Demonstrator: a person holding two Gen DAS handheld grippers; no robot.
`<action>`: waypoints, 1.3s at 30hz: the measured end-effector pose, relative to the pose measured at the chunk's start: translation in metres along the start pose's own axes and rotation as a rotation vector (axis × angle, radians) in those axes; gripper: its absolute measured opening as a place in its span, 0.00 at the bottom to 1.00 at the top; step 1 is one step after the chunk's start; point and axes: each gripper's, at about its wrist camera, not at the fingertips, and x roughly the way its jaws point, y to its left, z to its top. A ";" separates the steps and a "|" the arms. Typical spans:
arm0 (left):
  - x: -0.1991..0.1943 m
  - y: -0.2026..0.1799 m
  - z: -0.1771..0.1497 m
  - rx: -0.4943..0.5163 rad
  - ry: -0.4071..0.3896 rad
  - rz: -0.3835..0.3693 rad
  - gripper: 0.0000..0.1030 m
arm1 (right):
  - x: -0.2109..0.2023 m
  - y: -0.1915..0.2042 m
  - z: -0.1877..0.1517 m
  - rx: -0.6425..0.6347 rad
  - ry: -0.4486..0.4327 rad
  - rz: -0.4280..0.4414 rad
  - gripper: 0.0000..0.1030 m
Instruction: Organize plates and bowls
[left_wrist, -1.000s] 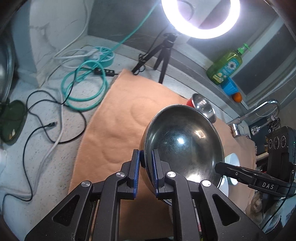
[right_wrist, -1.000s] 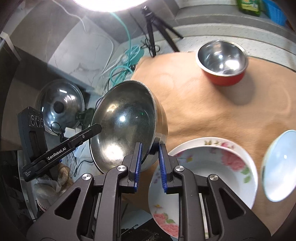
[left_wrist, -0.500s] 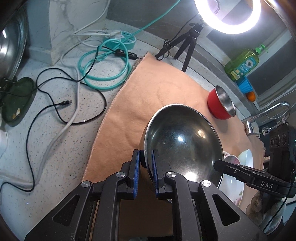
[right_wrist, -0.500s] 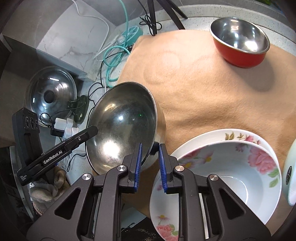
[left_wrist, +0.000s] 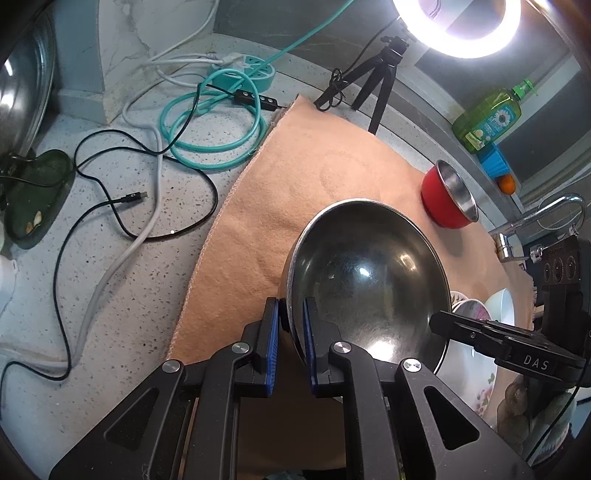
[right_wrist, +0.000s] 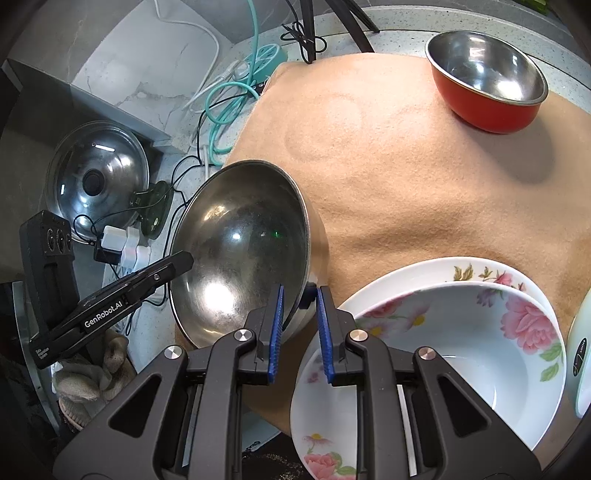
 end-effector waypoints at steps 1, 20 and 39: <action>0.000 0.000 0.000 0.003 0.000 0.006 0.11 | 0.000 0.001 0.000 -0.001 -0.003 -0.003 0.18; -0.027 -0.041 0.041 0.092 -0.105 -0.031 0.12 | -0.073 -0.020 0.016 0.031 -0.173 0.002 0.27; 0.039 -0.140 0.104 0.223 -0.027 -0.116 0.12 | -0.109 -0.113 0.069 0.256 -0.299 -0.073 0.27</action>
